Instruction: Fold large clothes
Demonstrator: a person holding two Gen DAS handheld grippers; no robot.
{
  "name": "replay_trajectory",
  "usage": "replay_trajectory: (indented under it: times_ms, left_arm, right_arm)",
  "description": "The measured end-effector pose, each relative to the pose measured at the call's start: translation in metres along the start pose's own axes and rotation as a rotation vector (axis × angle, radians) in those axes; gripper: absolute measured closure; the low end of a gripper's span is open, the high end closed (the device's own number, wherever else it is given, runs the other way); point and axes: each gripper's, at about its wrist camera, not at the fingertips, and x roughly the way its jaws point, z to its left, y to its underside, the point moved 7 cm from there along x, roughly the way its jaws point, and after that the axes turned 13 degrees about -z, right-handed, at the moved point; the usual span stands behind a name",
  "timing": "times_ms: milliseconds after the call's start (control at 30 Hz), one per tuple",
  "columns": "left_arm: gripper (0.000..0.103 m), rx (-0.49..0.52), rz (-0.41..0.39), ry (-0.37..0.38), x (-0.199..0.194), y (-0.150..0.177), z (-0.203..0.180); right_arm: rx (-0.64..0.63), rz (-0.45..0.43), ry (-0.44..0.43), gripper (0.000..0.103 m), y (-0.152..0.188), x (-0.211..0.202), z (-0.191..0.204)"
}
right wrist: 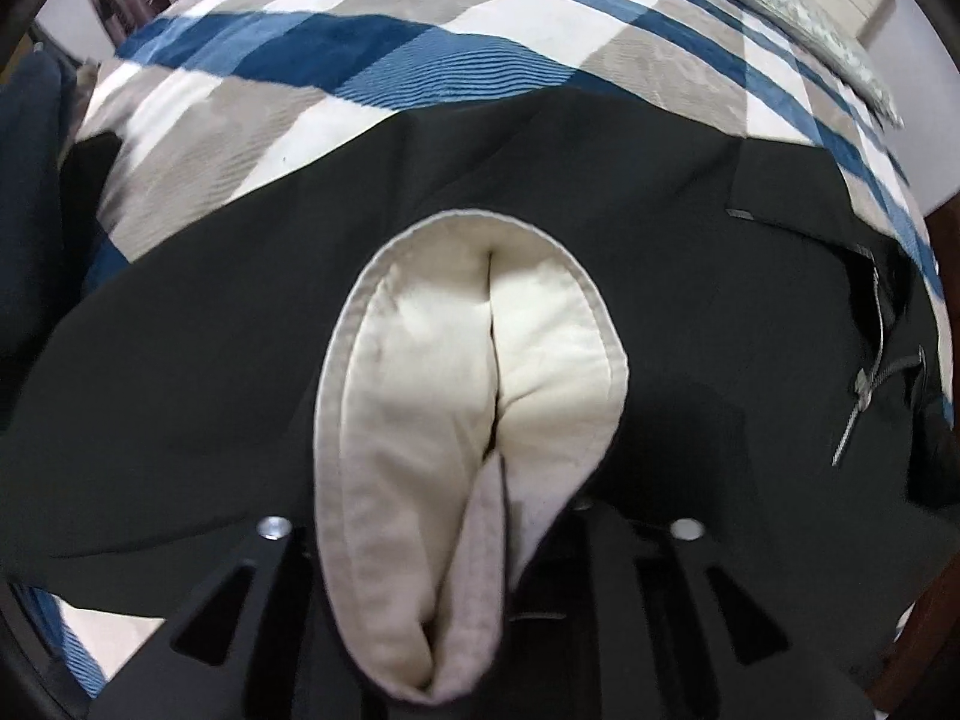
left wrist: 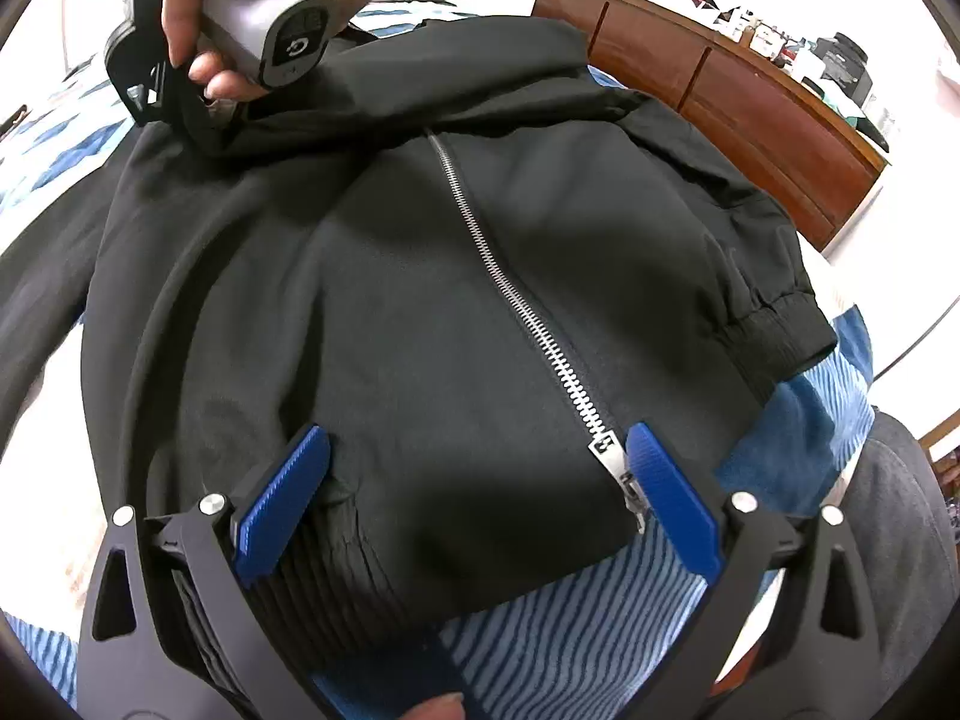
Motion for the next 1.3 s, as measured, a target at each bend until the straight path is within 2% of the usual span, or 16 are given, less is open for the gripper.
replay_trajectory:
  times_ms: [33, 67, 200, 333, 400, 500, 600, 700, 767, 800, 933, 1100, 1200, 1300]
  left_arm:
    - [0.006, -0.005, 0.0, 0.003, 0.0, 0.0, 0.0]
    - [0.006, -0.012, 0.0, 0.007, 0.0, -0.001, 0.001]
    - [0.006, -0.029, -0.022, 0.012, -0.007, -0.008, 0.004]
    - [0.006, -0.04, -0.078, -0.006, -0.013, -0.023, 0.009]
    - [0.006, -0.073, -0.071, 0.005, -0.01, -0.024, 0.012]
    - [0.006, -0.102, -0.046, 0.01, -0.005, -0.02, 0.013]
    - [0.006, -0.083, -0.097, -0.012, -0.014, -0.024, 0.011]
    - [0.006, -0.069, -0.109, -0.015, -0.015, -0.023, 0.008]
    - [0.006, -0.079, -0.081, -0.009, -0.009, -0.018, 0.007]
    - [0.006, -0.087, -0.068, -0.008, -0.006, -0.015, 0.008]
    - [0.006, -0.118, -0.098, -0.008, -0.009, -0.016, 0.011]
    - [0.006, -0.136, -0.069, 0.005, -0.003, -0.008, 0.011]
    - [0.006, -0.109, -0.052, 0.009, 0.002, -0.003, 0.008]
    - [0.006, -0.104, -0.044, 0.02, 0.007, -0.001, 0.005]
  right_arm:
    - [0.022, 0.0, -0.049, 0.018, 0.002, -0.005, 0.001]
    - [0.036, -0.005, -0.113, 0.009, 0.005, -0.014, 0.004]
    - [0.009, -0.07, -0.216, 0.009, 0.009, -0.054, 0.012]
    - [0.079, -0.167, -0.314, 0.008, 0.002, -0.102, -0.005]
    - [0.104, -0.219, -0.291, 0.005, -0.001, -0.117, -0.037]
    - [0.21, -0.294, -0.168, 0.005, 0.005, -0.125, -0.125]
    - [0.359, -0.347, -0.048, 0.005, 0.025, -0.124, -0.213]
    - [0.5, -0.353, -0.025, 0.005, 0.056, -0.116, -0.273]
    - [0.581, -0.344, -0.004, 0.005, 0.077, -0.101, -0.309]
    - [0.608, -0.338, 0.011, 0.005, 0.086, -0.092, -0.323]
    - [0.649, -0.308, 0.043, 0.005, 0.102, -0.066, -0.36]
    - [0.699, -0.217, 0.108, 0.004, 0.114, -0.024, -0.401]
    - [0.758, -0.197, 0.089, 0.004, 0.118, -0.007, -0.424]
    - [0.747, -0.168, 0.101, 0.004, 0.117, 0.001, -0.427]
